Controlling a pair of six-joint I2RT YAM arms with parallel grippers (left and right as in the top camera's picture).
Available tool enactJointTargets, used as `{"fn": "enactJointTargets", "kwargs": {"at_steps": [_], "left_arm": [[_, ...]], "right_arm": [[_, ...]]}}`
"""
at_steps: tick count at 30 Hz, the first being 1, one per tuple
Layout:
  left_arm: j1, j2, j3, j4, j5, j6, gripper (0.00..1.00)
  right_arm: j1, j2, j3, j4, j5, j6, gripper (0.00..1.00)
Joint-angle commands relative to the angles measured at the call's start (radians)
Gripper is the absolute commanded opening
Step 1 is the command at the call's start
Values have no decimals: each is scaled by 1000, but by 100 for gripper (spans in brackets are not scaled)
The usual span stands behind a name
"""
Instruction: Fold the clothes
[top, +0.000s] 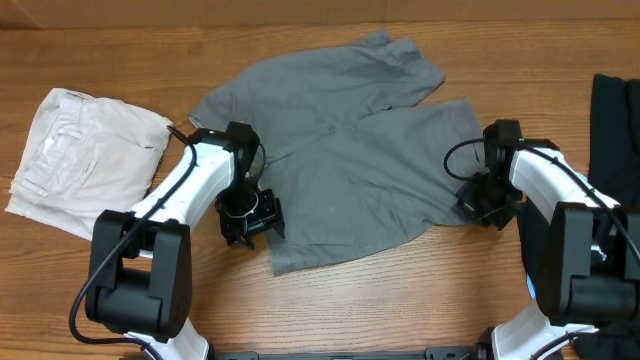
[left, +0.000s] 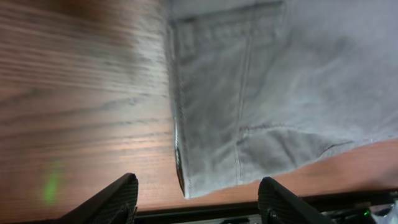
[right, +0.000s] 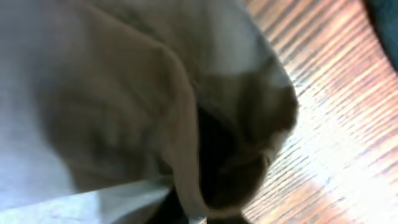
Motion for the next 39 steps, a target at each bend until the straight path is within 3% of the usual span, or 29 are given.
{"fn": "enactJointTargets", "kwargs": {"at_steps": [1,8,16,21,28,37,39], "left_arm": [[-40,14,-5,-11,15,19,66],[-97,14,-5,-12,21,-11,77],[-102,14,-19,-27,20,-58,78],[-140,14,-92,12,177,-66,77],[-238,14,-195,177,252,-327,79],[-262,13,-196,257,153,-480,79],[-261,13,-196,257,153,-480,73]], "right_arm": [[-3,5,-24,0,54,20,7],[-49,5,-19,8,77,18,7],[-96,5,-19,7,76,-27,7],[-95,5,-19,8,76,-34,7],[-95,5,-19,8,76,-45,8],[-96,5,-19,7,76,-64,8],[-96,5,-19,7,76,-64,8]]}}
